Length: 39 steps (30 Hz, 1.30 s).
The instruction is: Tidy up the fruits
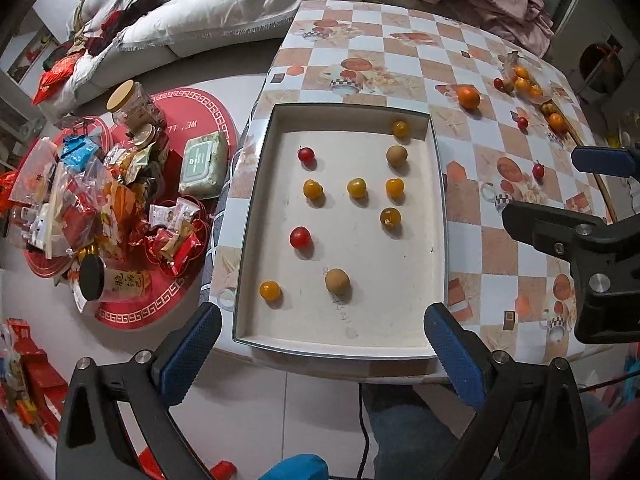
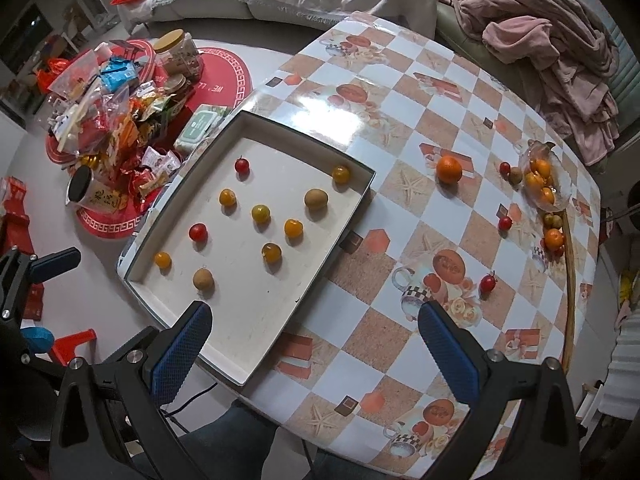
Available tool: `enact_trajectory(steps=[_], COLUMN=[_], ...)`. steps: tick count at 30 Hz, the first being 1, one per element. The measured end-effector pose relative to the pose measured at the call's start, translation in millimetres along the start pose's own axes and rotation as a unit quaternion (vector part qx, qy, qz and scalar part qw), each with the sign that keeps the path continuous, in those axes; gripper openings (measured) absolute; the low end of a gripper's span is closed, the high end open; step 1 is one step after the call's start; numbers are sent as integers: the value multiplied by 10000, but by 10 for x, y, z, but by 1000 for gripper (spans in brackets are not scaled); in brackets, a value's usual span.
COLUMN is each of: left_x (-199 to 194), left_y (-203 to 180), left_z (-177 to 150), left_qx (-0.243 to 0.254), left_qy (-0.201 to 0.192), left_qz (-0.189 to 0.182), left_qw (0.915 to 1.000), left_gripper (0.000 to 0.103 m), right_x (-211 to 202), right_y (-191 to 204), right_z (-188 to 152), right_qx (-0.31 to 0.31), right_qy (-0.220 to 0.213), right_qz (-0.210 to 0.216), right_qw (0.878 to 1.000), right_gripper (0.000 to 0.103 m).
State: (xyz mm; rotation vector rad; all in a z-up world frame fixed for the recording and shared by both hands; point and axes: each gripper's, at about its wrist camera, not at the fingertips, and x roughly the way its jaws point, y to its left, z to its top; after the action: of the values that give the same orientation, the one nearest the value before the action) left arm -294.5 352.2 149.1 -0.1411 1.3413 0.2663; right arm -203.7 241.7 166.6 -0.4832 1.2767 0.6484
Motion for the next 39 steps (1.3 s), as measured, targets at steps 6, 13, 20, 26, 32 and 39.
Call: enact_trajectory(steps=[6, 13, 20, 26, 32, 39], left_x=[-27, -30, -4, -7, 5, 12], left_y=[-48, -95, -112, -131, -150, -163], left_z=[11, 24, 34, 51, 56, 50], left_qx=[59, 140, 166, 208, 237, 237], left_qy=[-43, -28, 18, 5, 29, 45], left_qz=[-9, -50, -91, -99, -125, -133], left_qw=[10000, 9999, 9998, 9997, 9996, 9996], left_gripper=[102, 102, 102, 102, 102, 102], right_x=[0, -7, -5, -5, -2, 0], right_y=[1, -7, -7, -3, -1, -3], right_z=[-4, 8, 6, 8, 6, 6], right_qx=[-1, 11, 4, 4, 19, 5], right_qy=[-9, -15, -14, -7, 1, 7], right_qz=[-7, -3, -6, -5, -7, -1], right_qw=[10000, 10000, 10000, 10000, 10000, 10000], right_gripper=[103, 103, 103, 103, 103, 103])
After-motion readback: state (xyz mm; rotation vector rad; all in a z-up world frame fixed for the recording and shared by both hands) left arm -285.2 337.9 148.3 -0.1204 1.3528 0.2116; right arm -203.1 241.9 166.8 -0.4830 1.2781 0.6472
